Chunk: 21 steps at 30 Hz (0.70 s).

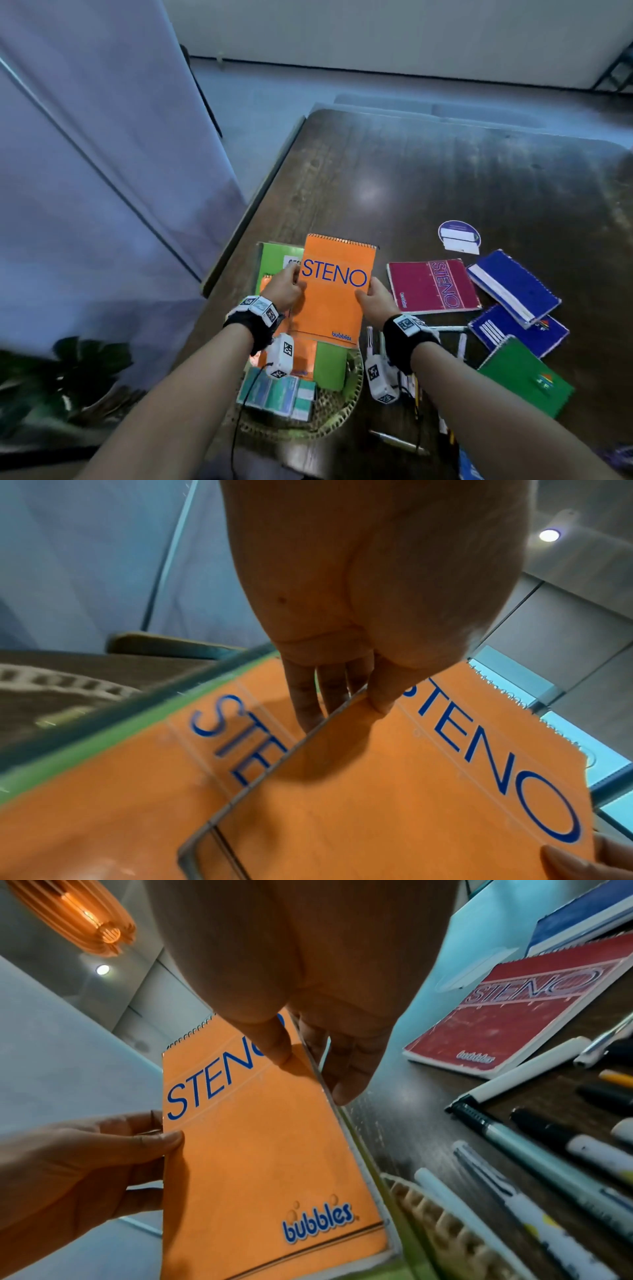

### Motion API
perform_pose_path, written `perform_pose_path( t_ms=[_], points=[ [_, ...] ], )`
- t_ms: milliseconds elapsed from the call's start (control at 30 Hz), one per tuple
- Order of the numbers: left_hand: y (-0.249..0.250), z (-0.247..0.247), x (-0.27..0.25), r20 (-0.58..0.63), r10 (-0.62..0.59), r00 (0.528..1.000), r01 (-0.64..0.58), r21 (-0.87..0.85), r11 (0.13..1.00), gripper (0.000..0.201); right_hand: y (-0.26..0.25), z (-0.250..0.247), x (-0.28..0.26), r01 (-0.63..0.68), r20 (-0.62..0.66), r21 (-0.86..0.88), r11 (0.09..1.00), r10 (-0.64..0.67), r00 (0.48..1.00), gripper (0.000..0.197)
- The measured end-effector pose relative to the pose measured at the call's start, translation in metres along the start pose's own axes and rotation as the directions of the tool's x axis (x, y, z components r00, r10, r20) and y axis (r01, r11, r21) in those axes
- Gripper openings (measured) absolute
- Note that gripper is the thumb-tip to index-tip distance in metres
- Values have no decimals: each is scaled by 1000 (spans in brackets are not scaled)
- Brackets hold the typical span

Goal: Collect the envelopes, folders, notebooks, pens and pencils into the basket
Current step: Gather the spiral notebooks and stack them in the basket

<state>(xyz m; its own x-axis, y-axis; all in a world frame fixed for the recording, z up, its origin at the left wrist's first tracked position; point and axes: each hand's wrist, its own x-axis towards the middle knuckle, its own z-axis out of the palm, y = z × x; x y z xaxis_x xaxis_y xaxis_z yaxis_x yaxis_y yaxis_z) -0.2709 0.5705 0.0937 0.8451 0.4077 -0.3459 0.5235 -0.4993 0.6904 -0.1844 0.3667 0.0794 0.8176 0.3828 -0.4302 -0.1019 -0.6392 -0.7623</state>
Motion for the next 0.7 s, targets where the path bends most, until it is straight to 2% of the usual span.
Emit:
perform_pose_path(
  t_ms=[200,300,400,533,700],
  points=[
    [-52,-18,-7,-27,-71,997,73,83,994,12,-2,54,1,-34,92,34,999,30,995,13],
    [-71,-19,-10,-12,-117,993,117,103,988,18,0,70,1,-53,133,-67,996,61,989,12],
    [-83,-20,-15,-46,-183,982,188,187,964,20,3,83,2,-49,168,-195,979,83,982,6],
    [-99,-20,-17,-84,-248,965,261,248,933,9,4,99,2,-39,196,-357,933,116,974,12],
    [-100,-18,-18,-134,-238,962,267,281,922,12,-1,107,9,-53,198,-422,905,150,969,15]
  ],
)
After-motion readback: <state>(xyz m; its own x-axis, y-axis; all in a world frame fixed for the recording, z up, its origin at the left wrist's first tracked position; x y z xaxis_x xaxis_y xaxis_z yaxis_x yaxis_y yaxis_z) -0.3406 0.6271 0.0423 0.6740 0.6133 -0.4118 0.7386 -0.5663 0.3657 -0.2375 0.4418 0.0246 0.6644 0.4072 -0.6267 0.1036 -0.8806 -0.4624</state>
